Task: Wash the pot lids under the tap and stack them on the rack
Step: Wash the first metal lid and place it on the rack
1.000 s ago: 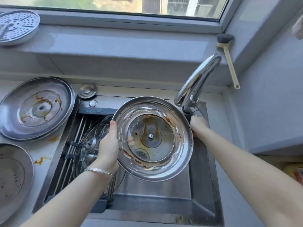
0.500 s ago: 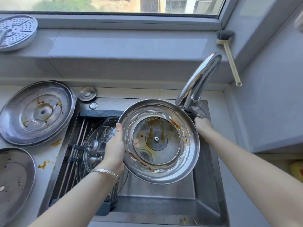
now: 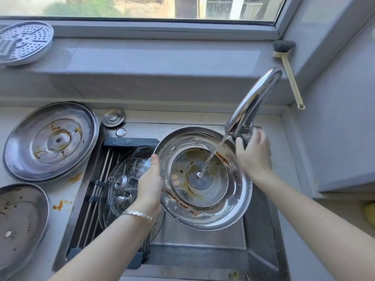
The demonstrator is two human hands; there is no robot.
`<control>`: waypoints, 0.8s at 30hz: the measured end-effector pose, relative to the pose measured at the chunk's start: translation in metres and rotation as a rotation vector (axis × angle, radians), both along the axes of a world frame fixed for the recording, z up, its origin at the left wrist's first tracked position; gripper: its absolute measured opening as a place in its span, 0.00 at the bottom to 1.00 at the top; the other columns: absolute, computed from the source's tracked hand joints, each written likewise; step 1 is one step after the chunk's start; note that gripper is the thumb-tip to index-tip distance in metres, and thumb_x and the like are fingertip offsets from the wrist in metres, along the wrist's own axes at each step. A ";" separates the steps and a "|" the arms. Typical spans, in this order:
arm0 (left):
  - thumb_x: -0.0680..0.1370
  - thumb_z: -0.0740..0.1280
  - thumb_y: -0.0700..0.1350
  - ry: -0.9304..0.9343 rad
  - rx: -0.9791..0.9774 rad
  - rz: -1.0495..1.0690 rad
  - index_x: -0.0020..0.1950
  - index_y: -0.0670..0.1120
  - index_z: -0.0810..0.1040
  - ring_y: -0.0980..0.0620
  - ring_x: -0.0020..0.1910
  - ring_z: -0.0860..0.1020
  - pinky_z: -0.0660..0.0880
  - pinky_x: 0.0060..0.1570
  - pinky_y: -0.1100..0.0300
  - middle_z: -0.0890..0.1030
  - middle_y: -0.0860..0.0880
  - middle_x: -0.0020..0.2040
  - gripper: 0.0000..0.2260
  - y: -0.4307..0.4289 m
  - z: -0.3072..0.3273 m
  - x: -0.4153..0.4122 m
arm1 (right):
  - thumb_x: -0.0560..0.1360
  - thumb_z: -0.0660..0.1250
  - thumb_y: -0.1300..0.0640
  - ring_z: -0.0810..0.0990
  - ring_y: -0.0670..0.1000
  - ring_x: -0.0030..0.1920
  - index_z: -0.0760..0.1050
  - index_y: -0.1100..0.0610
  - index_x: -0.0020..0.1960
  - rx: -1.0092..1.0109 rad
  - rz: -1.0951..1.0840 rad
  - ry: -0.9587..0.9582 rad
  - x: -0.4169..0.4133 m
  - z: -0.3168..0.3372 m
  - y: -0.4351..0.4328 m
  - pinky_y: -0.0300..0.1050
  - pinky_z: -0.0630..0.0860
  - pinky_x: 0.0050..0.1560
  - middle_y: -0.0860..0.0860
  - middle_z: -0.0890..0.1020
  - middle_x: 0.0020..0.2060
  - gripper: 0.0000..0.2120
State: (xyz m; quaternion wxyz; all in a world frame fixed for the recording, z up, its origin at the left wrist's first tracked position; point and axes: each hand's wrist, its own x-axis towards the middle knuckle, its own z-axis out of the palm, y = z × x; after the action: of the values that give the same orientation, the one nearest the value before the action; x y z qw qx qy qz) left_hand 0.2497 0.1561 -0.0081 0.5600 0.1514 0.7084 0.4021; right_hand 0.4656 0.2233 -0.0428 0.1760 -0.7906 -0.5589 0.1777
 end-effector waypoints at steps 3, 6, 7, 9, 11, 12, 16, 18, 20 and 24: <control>0.73 0.56 0.69 0.038 -0.012 -0.013 0.47 0.42 0.80 0.40 0.48 0.81 0.77 0.54 0.43 0.83 0.36 0.48 0.30 0.000 0.001 0.004 | 0.78 0.48 0.44 0.54 0.53 0.75 0.57 0.58 0.74 -0.036 0.554 -0.040 -0.038 0.011 -0.041 0.53 0.50 0.75 0.49 0.58 0.74 0.29; 0.75 0.55 0.66 0.058 -0.026 -0.042 0.47 0.43 0.78 0.44 0.52 0.80 0.73 0.60 0.47 0.82 0.43 0.51 0.27 -0.001 0.006 0.010 | 0.76 0.38 0.38 0.36 0.48 0.75 0.41 0.56 0.76 -0.161 0.940 -0.054 -0.070 0.006 -0.078 0.43 0.33 0.73 0.47 0.36 0.72 0.35; 0.76 0.55 0.66 0.065 -0.018 -0.049 0.46 0.43 0.79 0.44 0.52 0.80 0.73 0.60 0.47 0.82 0.44 0.50 0.27 -0.001 0.007 0.013 | 0.73 0.35 0.34 0.33 0.47 0.73 0.39 0.55 0.76 -0.157 1.010 -0.064 -0.072 0.004 -0.080 0.42 0.31 0.71 0.46 0.35 0.71 0.38; 0.75 0.55 0.67 0.086 0.006 -0.038 0.41 0.46 0.79 0.43 0.50 0.80 0.74 0.59 0.46 0.83 0.43 0.49 0.26 -0.004 0.006 0.013 | 0.69 0.35 0.28 0.31 0.46 0.72 0.37 0.54 0.75 -0.164 0.989 -0.097 -0.064 0.000 -0.071 0.42 0.31 0.71 0.46 0.34 0.71 0.43; 0.73 0.54 0.70 0.096 0.005 -0.034 0.40 0.45 0.79 0.43 0.48 0.81 0.75 0.57 0.44 0.84 0.43 0.46 0.29 -0.007 0.005 0.012 | 0.68 0.38 0.28 0.32 0.46 0.73 0.36 0.55 0.75 -0.195 0.809 -0.123 -0.052 -0.003 -0.061 0.42 0.32 0.72 0.48 0.32 0.71 0.45; 0.72 0.54 0.70 0.104 -0.004 -0.033 0.40 0.44 0.78 0.44 0.46 0.81 0.76 0.56 0.43 0.83 0.44 0.45 0.30 -0.008 0.003 0.012 | 0.68 0.38 0.29 0.32 0.47 0.73 0.35 0.56 0.75 -0.205 0.751 -0.124 -0.051 -0.004 -0.060 0.43 0.32 0.72 0.48 0.31 0.70 0.45; 0.75 0.54 0.67 0.129 -0.001 -0.022 0.43 0.45 0.78 0.45 0.49 0.79 0.73 0.59 0.45 0.81 0.45 0.48 0.27 -0.013 0.007 0.019 | 0.70 0.33 0.30 0.29 0.47 0.72 0.29 0.53 0.71 -0.189 0.964 -0.132 -0.062 -0.001 -0.080 0.43 0.31 0.72 0.49 0.29 0.70 0.39; 0.75 0.54 0.67 0.114 0.007 -0.019 0.45 0.44 0.79 0.44 0.51 0.79 0.73 0.60 0.47 0.82 0.45 0.50 0.28 -0.015 0.007 0.022 | 0.66 0.32 0.29 0.29 0.46 0.72 0.29 0.53 0.72 -0.181 0.934 -0.108 -0.058 0.001 -0.078 0.41 0.30 0.71 0.48 0.30 0.71 0.42; 0.76 0.55 0.65 0.137 0.012 -0.005 0.39 0.46 0.78 0.44 0.49 0.80 0.75 0.57 0.47 0.82 0.46 0.43 0.24 -0.016 0.009 0.024 | 0.67 0.33 0.30 0.28 0.46 0.72 0.31 0.54 0.74 -0.192 0.766 -0.069 -0.055 0.004 -0.074 0.42 0.30 0.72 0.48 0.29 0.70 0.44; 0.76 0.56 0.64 0.122 -0.006 0.026 0.51 0.42 0.80 0.43 0.55 0.78 0.72 0.62 0.48 0.81 0.43 0.55 0.27 -0.016 0.012 0.026 | 0.67 0.31 0.33 0.27 0.49 0.71 0.30 0.57 0.71 -0.183 0.995 -0.055 -0.071 0.012 -0.088 0.43 0.30 0.72 0.50 0.31 0.70 0.41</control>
State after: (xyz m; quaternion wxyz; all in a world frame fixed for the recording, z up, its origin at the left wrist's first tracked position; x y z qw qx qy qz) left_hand 0.2756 0.1402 0.0041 0.5110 0.1646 0.7444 0.3971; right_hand 0.3947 0.1356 -0.0309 -0.0149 -0.4451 -0.8545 0.2675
